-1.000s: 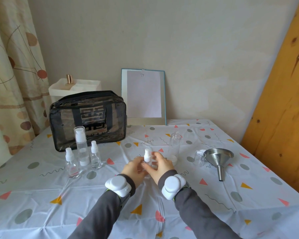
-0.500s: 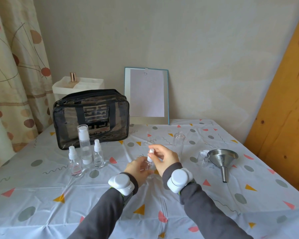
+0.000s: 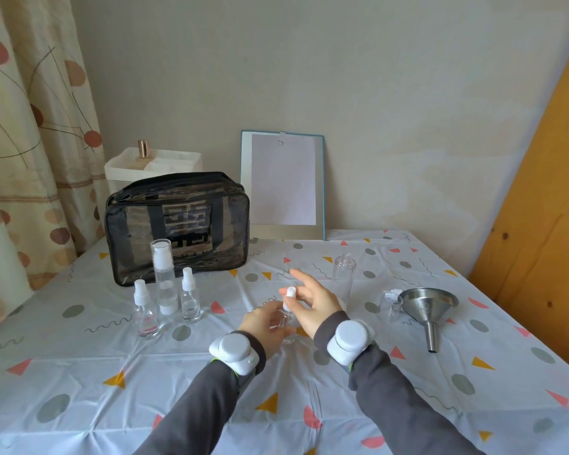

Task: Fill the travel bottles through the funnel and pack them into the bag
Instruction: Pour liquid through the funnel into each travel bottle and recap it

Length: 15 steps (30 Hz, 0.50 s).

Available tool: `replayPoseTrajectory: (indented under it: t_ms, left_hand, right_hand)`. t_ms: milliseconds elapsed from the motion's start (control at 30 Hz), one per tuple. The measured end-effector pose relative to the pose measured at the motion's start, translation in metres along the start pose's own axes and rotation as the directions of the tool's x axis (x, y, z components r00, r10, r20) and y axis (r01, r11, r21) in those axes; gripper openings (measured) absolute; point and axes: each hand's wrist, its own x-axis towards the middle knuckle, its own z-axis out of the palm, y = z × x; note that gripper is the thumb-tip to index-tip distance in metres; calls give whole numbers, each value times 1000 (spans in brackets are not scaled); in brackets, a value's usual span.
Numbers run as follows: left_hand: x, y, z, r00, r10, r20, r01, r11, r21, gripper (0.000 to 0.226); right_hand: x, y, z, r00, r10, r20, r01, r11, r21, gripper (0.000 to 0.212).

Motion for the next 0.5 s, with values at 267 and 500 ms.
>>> replayPoseTrajectory:
  t_ms: [267,500]
  left_hand:
    - [1,0,0,1000,-15,5,15,1000,22,40]
    - [0,0,-2,1000,5,25,-4,1000,-15,39]
  right_hand:
    - [2,-4,-3,996,-34,-84,8,958,-288,38]
    - [-6,0,-3,999,-36,-20,35,997,-64,41]
